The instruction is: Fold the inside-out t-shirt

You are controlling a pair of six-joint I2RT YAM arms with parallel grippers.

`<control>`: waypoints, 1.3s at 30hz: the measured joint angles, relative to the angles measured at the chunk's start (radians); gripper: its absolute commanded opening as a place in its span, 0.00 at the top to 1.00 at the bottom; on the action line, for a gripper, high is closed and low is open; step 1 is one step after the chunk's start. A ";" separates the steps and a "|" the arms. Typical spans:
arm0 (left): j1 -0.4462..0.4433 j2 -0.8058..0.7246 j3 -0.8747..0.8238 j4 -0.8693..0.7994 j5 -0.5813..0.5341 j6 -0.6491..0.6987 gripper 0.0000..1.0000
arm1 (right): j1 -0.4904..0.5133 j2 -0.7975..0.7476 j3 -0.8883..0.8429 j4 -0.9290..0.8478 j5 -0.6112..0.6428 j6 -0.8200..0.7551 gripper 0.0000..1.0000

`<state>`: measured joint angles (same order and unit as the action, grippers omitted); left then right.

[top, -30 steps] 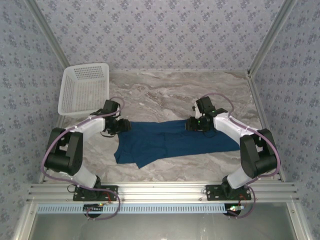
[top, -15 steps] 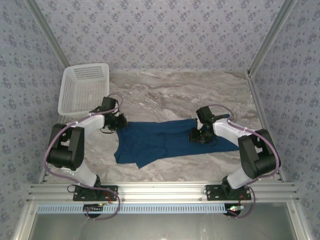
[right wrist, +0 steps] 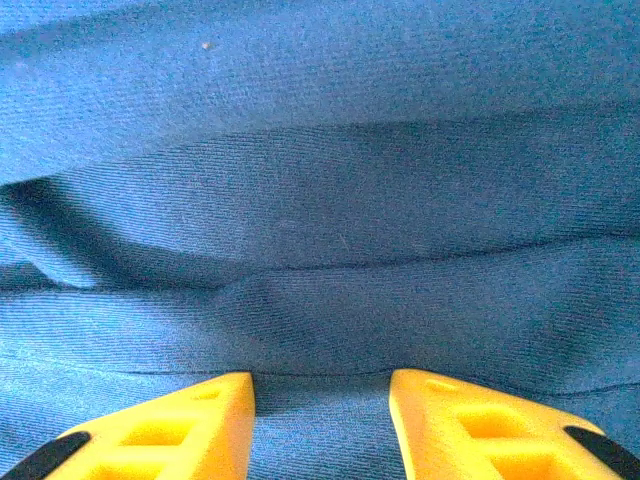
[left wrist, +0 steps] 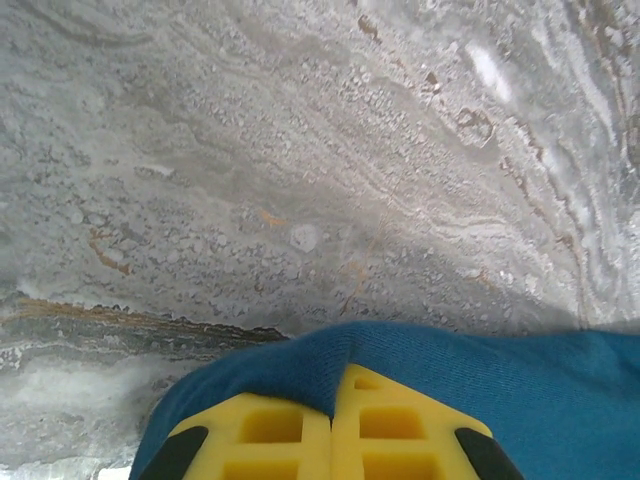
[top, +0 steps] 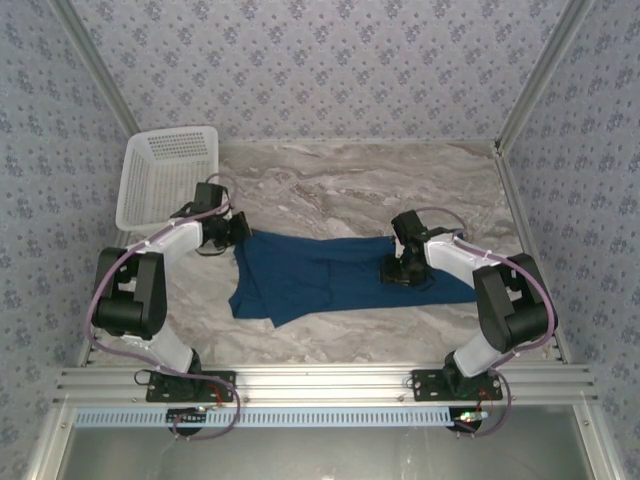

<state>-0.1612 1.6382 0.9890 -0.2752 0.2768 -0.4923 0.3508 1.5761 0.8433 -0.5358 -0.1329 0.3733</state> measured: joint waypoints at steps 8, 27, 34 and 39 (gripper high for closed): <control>0.030 0.015 0.024 0.026 0.051 -0.041 0.99 | 0.000 0.021 0.023 -0.025 0.018 -0.001 0.57; 0.060 0.040 0.011 0.145 0.020 -0.105 0.50 | -0.016 -0.036 0.040 -0.043 0.034 -0.016 0.54; -0.068 -0.101 -0.072 0.169 0.040 -0.106 0.48 | -0.090 -0.091 0.127 0.027 0.039 -0.014 0.53; -0.209 -0.067 -0.085 0.180 0.052 -0.112 0.49 | -0.117 0.047 0.230 0.072 0.053 -0.003 0.57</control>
<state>-0.3698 1.5715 0.9043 -0.0948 0.3286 -0.6041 0.2340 1.6230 1.0733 -0.4637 -0.0799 0.3702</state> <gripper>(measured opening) 0.510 0.441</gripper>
